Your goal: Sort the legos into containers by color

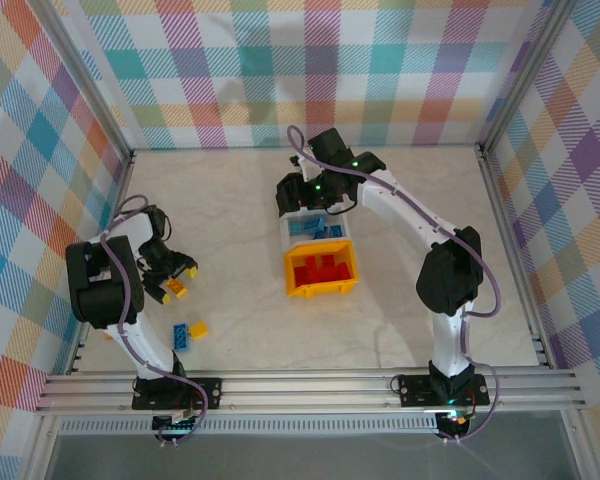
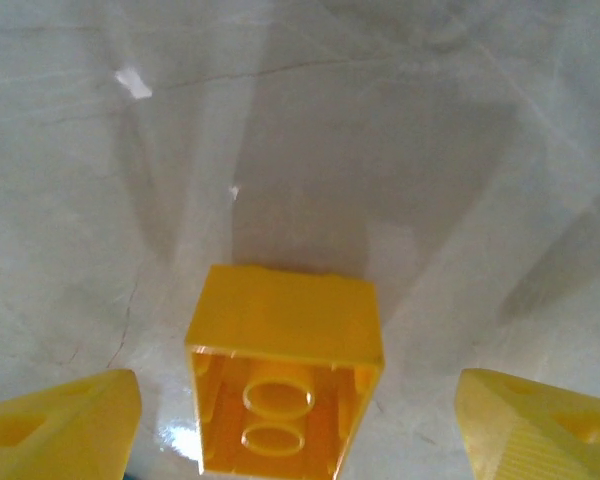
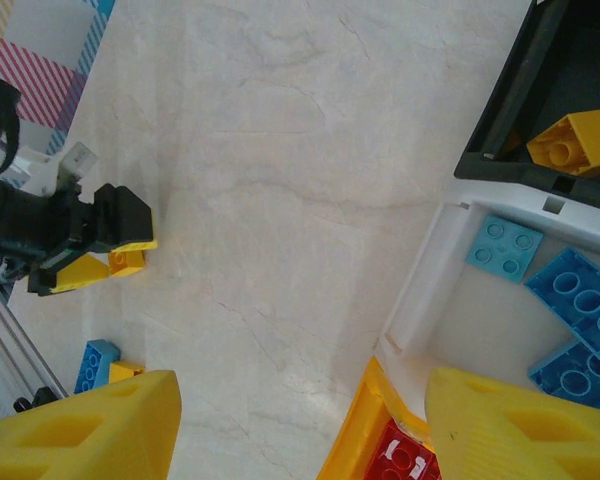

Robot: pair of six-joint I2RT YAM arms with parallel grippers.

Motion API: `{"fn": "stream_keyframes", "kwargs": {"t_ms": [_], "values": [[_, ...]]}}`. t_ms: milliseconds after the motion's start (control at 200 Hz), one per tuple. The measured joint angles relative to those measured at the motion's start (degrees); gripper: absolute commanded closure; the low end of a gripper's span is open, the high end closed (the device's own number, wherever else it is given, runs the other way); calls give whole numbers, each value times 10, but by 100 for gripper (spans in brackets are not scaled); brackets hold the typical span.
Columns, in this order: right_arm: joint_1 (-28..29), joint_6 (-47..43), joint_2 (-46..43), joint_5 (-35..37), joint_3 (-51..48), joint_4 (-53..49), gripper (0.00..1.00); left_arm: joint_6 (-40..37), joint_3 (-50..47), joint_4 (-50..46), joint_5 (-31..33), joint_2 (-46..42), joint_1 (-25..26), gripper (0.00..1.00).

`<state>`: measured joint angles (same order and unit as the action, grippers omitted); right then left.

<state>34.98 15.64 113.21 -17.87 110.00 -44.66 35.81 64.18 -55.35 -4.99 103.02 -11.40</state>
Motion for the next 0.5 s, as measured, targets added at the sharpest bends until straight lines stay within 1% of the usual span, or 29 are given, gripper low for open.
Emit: {"fn": "stream_keyframes", "kwargs": {"t_ms": [55,175,225,345,385,500], "values": [[0,0,0,0,0,0,34,2,0,3,0,5,0,29],[0,0,0,0,0,0,34,-2,-2,7,-4,7,0,50],[0,0,0,0,0,0,34,2,-2,10,-5,7,0,53],[0,0,0,3,-1,0,33,0,-2,16,-7,7,1,66],[0,0,-1,6,-5,0,33,3,-1,15,-8,7,3,68],[0,-2,-12,17,-29,-3,33,3,8,15,-9,7,12,68]]}}
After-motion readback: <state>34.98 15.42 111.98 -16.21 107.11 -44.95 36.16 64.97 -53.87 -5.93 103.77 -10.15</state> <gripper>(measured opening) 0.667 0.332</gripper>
